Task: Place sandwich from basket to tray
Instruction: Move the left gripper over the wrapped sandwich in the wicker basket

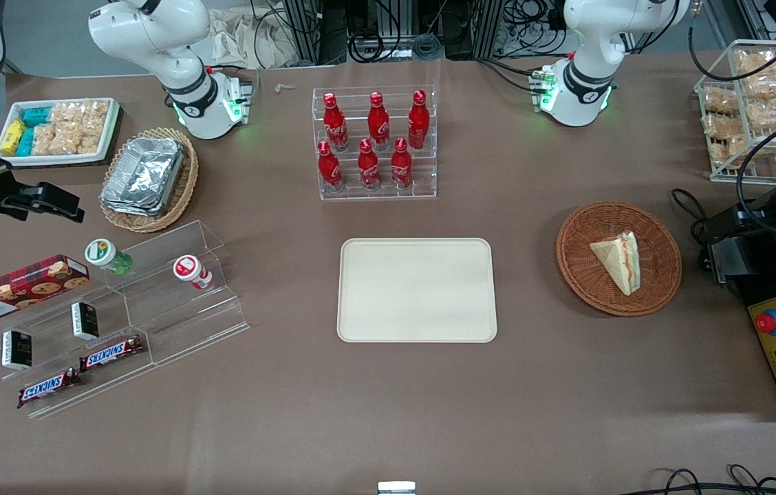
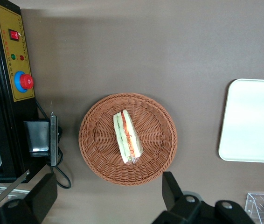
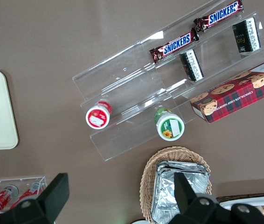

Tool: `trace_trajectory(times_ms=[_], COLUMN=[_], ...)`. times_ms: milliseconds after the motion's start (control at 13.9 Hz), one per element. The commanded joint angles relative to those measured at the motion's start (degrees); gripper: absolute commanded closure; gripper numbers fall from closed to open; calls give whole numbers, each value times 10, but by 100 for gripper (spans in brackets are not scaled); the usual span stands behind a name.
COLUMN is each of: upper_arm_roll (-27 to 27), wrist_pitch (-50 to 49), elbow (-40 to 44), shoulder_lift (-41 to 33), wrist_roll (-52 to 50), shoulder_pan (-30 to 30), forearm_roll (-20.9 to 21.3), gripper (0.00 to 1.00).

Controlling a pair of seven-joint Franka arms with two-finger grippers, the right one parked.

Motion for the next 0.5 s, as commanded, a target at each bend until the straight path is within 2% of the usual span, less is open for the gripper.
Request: trace_trajectory(times_ms=[0,432], upper_arm_roll=[-1,-3], wrist_pitch=[-15,-20], elbow=[10,-2], shoulder_lift=[-1,-2], wrist_roll=[-4,4], shoulder_pan=[3,-1], forearm_roll=[-3,0], gripper=[0,0])
